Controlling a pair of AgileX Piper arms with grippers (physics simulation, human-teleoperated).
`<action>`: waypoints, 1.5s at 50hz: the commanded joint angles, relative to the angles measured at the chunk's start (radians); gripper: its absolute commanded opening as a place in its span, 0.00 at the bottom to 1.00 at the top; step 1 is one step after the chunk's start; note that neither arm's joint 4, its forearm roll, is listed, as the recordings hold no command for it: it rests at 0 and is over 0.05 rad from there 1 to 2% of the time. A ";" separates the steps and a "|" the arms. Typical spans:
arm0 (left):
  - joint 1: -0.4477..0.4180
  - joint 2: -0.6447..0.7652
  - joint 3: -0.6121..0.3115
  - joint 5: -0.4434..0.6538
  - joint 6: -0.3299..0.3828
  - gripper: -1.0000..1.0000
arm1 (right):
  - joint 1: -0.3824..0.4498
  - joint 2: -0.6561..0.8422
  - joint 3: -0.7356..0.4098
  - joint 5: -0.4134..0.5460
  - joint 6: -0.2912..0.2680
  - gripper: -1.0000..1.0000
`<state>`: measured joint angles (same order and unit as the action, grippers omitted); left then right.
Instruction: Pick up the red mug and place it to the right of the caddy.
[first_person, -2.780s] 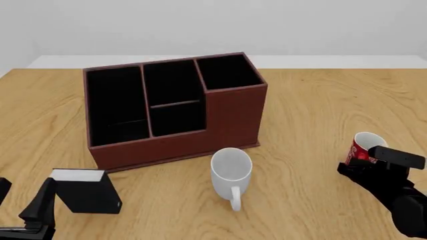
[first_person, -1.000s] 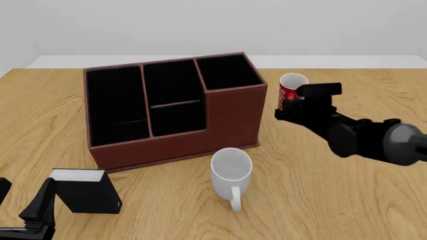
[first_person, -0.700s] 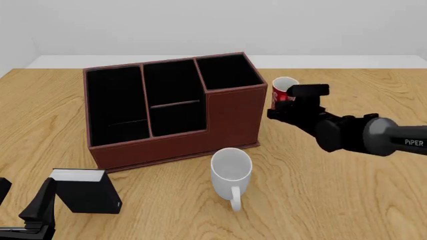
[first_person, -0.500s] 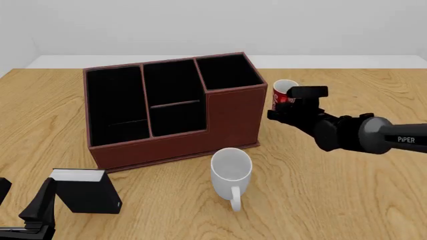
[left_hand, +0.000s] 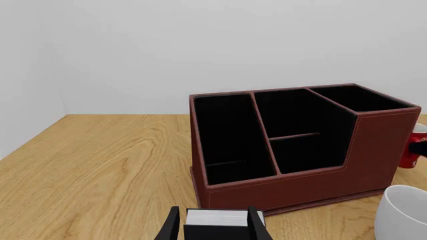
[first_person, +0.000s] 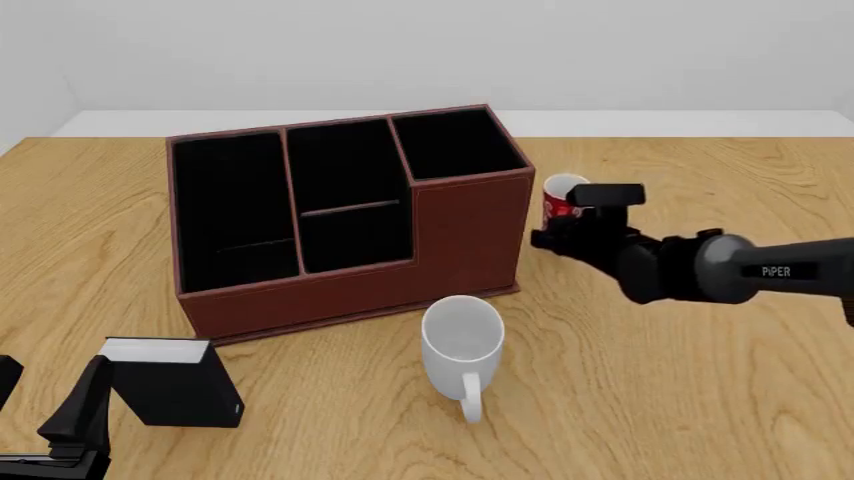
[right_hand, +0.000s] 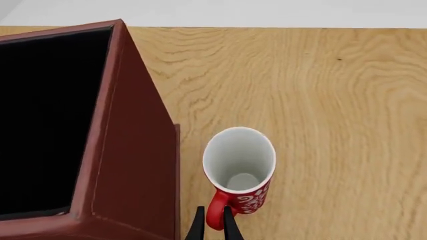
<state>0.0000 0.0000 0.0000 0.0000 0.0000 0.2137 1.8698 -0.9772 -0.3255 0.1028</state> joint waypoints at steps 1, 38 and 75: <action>0.000 0.000 0.000 0.000 0.000 1.00 | 0.008 0.030 -0.016 -0.006 0.023 0.00; 0.000 0.000 0.000 0.000 0.000 1.00 | -0.014 0.090 -0.028 -0.027 0.035 0.00; 0.000 0.000 0.000 0.000 0.000 1.00 | -0.023 0.086 -0.001 -0.019 0.058 1.00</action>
<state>0.0000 0.0000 0.0000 0.0000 0.0000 0.2037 1.9363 -0.9999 -0.3490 0.1675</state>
